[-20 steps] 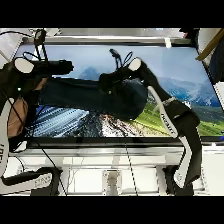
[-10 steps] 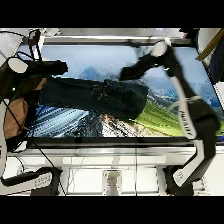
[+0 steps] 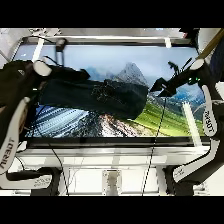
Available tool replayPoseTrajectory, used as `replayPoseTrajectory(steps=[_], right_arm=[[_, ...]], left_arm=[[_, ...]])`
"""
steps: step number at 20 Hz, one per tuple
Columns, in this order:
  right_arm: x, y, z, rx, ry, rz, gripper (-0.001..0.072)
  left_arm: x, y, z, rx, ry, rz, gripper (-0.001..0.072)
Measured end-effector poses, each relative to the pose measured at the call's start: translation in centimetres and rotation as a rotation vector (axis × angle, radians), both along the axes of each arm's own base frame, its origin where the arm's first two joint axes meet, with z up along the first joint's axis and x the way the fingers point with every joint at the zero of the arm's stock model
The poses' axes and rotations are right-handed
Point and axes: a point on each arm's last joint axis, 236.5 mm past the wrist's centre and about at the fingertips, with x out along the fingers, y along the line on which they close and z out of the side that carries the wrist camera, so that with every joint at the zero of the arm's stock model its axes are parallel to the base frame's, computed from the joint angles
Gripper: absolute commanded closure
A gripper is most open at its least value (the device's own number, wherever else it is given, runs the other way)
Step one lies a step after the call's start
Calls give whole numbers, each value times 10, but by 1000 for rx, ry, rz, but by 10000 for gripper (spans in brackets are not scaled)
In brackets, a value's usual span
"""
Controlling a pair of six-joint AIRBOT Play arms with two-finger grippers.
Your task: Fold the clothes and pants, and hang the long-sleeved shirts on hangers.
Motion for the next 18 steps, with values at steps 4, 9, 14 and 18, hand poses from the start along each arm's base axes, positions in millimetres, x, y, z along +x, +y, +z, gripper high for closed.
replayPoseTrajectory(steps=[4,9,14,18], right_arm=[[-3,7,-32,86,36,-13,20],[5,8,-42,105,-4,-15,21],[8,8,-43,103,-26,-5,20],[10,8,-41,104,-37,-4,21]], left_arm=[[-8,-67,-51,40,18,-127,110],[-5,-115,-93,41,0,-156,118],[0,-124,-106,20,-3,-136,689],[-3,-109,-108,20,52,-134,690]])
